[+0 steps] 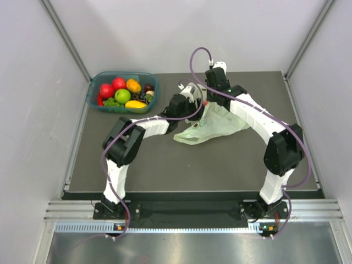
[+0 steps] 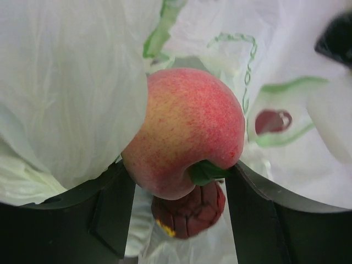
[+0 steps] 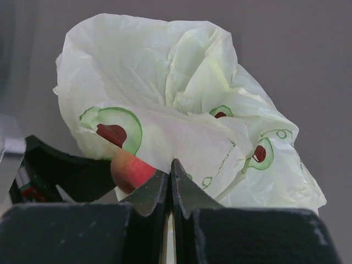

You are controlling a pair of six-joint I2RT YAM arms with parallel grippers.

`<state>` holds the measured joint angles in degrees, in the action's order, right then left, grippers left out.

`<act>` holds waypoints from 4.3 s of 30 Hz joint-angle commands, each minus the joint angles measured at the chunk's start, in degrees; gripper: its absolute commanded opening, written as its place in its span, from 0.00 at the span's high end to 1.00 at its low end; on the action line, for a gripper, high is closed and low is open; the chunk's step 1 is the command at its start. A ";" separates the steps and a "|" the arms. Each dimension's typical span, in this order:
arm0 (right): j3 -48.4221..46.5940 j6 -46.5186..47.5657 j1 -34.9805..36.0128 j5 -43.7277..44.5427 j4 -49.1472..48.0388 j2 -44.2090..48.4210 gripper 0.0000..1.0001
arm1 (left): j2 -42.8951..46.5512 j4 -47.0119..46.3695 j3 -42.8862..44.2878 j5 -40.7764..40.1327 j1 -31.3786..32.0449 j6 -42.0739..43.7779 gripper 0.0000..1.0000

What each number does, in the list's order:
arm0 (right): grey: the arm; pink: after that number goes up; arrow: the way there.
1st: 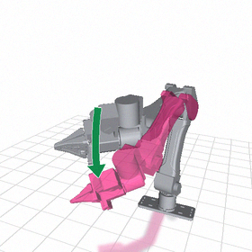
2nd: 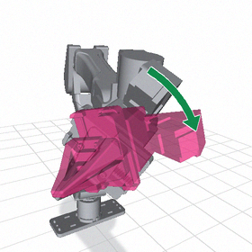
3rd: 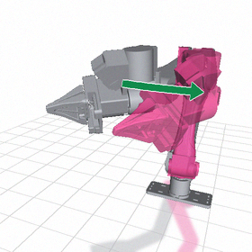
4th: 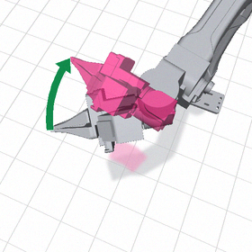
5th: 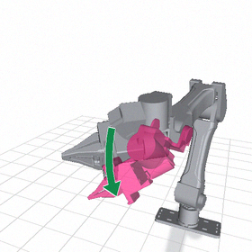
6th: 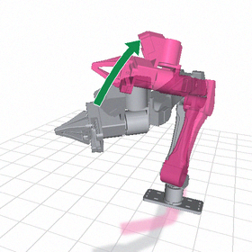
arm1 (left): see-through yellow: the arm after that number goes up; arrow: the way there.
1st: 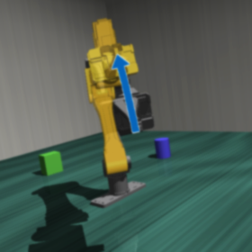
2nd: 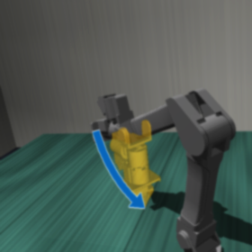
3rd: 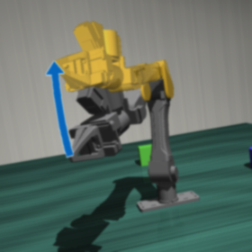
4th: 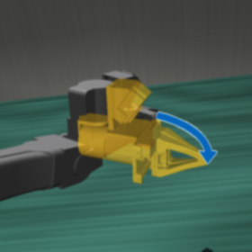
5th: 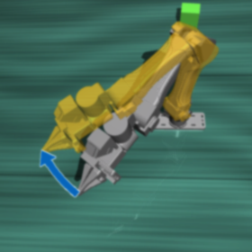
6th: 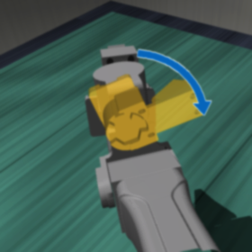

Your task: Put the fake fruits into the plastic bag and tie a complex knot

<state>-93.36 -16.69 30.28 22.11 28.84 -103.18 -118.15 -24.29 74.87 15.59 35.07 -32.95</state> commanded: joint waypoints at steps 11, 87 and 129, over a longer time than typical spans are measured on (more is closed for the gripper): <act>0.02 -1.15 0.57 2.68 -2.82 2.89 1.00 | 0.81 2.58 3.88 -2.33 0.53 1.22 0.11; -0.50 0.43 -0.14 1.45 -2.12 1.49 1.00 | -1.49 42.50 29.29 -16.49 -37.00 11.42 0.47; 0.99 -0.01 0.13 -1.72 -1.86 4.65 1.00 | 11.03 6.01 -0.45 0.15 -0.44 -0.54 0.53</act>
<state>-92.88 -16.56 30.22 20.34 28.73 -102.45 -105.03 -13.17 67.70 18.06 33.71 -33.36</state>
